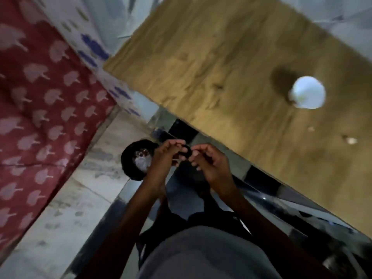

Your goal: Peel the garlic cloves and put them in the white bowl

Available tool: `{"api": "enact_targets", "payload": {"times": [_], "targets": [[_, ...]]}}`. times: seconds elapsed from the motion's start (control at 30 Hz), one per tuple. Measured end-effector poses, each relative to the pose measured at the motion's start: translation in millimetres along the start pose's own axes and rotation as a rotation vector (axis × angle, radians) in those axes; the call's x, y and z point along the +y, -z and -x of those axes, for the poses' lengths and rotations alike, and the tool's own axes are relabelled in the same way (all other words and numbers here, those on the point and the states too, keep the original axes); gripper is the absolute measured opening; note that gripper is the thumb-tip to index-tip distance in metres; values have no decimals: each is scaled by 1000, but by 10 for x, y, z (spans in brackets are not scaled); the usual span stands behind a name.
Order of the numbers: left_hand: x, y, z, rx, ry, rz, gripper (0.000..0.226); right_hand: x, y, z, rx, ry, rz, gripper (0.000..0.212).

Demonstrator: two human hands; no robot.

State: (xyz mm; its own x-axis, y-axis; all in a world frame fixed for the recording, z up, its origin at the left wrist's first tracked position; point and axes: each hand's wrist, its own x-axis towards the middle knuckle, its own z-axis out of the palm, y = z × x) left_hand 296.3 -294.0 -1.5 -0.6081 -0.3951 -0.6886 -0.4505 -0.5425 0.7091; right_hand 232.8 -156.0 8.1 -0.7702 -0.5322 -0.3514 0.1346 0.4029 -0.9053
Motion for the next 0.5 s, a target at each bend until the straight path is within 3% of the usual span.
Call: {"api": "enact_targets", "payload": {"times": [0.37,0.5], "targets": [[61,-2458,-70,-225,-179,-267,20,288,2434,195,348,37,-136,13],[-113,-3118,-162,-228,-348,-480,11,514,3031,235,419,-13,-158,16]]}}
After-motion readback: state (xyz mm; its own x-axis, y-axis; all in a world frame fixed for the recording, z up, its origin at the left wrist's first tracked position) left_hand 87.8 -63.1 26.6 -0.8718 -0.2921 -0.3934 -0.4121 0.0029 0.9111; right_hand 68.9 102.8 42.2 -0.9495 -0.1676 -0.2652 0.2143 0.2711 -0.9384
